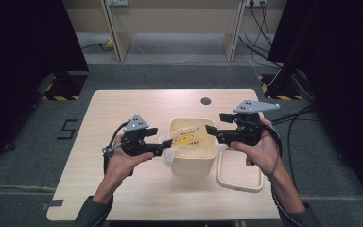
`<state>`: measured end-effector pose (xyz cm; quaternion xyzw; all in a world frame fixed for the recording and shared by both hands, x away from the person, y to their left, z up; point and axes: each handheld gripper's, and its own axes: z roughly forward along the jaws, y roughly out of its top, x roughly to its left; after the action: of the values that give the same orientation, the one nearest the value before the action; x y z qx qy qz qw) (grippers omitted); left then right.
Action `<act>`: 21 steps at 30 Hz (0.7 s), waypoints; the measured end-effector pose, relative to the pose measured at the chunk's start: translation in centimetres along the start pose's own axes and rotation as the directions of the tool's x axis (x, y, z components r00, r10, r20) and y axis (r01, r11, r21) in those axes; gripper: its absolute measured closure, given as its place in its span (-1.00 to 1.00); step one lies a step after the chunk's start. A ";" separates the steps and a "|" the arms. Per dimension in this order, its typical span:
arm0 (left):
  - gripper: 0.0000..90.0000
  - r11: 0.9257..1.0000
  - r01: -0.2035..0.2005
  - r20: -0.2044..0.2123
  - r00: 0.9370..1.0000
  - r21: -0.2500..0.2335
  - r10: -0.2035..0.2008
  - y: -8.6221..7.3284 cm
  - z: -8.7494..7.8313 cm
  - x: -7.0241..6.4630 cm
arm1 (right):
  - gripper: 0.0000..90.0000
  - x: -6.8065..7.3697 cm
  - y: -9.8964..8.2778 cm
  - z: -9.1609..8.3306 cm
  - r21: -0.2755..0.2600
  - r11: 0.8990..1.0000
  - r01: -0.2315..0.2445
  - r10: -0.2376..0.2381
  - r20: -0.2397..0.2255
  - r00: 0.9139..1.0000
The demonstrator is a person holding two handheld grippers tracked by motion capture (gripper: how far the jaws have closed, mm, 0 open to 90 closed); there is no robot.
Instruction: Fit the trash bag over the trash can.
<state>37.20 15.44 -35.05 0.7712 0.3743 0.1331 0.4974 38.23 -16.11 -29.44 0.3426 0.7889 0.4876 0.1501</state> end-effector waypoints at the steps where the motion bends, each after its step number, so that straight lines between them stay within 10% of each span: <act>1: -0.40 1.000 0.005 0.000 1.000 -0.005 -0.005 0.1 -0.1 0.1 | -0.19 -0.2 0.0 0.5 0.014 1.000 0.004 -0.004 0.000 1.000; 9: -0.41 0.997 0.073 0.056 0.996 0.021 -0.074 -0.2 0.2 1.1 | 0.52 -1.1 -1.2 3.6 0.155 0.982 0.105 -0.106 -0.004 0.994; 16: 0.00 0.992 0.121 0.058 0.991 0.029 -0.122 -1.1 1.4 2.6 | 0.86 -3.2 -2.8 4.3 0.142 0.987 0.076 -0.080 0.022 0.997; 21: -0.20 0.980 0.194 0.105 0.975 0.032 -0.197 -0.9 2.0 3.6 | 0.88 -4.8 -3.3 4.4 0.126 0.992 0.033 -0.039 0.043 0.998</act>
<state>40.41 16.88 -37.34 0.7420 0.4224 0.0378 0.5192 42.92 -17.43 -34.95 0.3479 0.8203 0.4267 0.1550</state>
